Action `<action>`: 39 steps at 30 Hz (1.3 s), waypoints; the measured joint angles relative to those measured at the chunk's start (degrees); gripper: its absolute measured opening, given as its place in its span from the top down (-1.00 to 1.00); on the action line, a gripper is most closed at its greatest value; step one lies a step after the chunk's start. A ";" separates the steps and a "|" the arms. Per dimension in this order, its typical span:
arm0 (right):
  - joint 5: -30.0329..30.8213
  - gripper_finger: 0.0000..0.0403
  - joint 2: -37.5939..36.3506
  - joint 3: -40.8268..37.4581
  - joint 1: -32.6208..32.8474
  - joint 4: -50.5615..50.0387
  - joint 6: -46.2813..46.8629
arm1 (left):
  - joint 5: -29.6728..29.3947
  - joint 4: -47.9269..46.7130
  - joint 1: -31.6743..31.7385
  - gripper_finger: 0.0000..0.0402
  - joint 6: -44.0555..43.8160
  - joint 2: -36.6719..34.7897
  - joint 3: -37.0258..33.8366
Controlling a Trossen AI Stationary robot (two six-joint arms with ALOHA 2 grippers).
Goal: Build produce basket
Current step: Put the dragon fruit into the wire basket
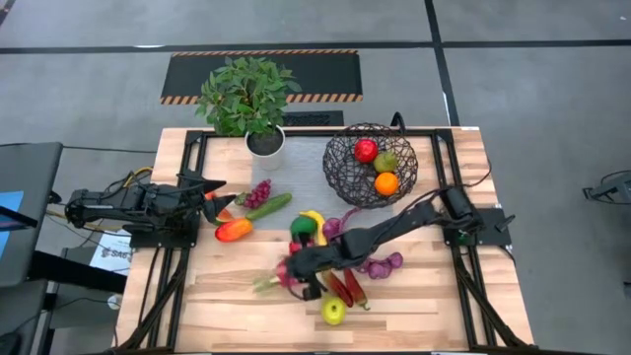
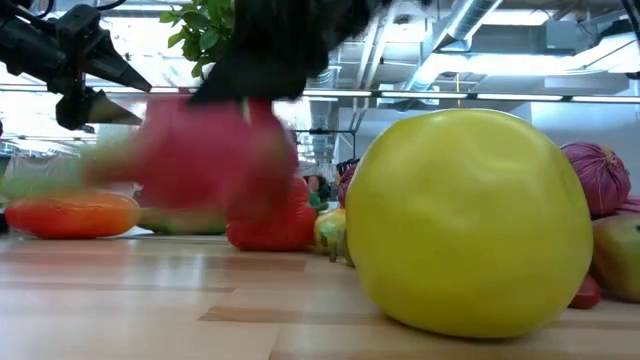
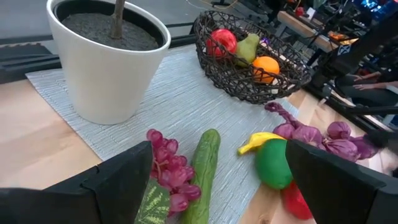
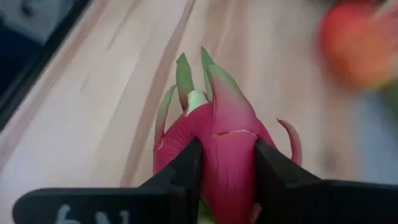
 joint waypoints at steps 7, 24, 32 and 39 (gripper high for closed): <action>5.86 0.46 -11.08 0.35 -0.91 0.52 -4.25 | -0.50 0.00 0.00 -0.77 -0.42 0.00 0.00; 37.65 0.43 -24.95 -6.60 -15.38 -41.73 27.42 | -2.21 0.02 0.02 -0.77 -0.33 0.00 0.00; 33.74 0.43 -27.63 -21.39 -21.28 -33.06 33.63 | -2.34 0.00 0.02 -0.77 -0.14 0.00 0.00; 32.77 0.42 -27.16 -26.50 -25.32 -27.20 35.10 | -2.31 0.00 0.02 -0.77 -0.16 0.00 0.00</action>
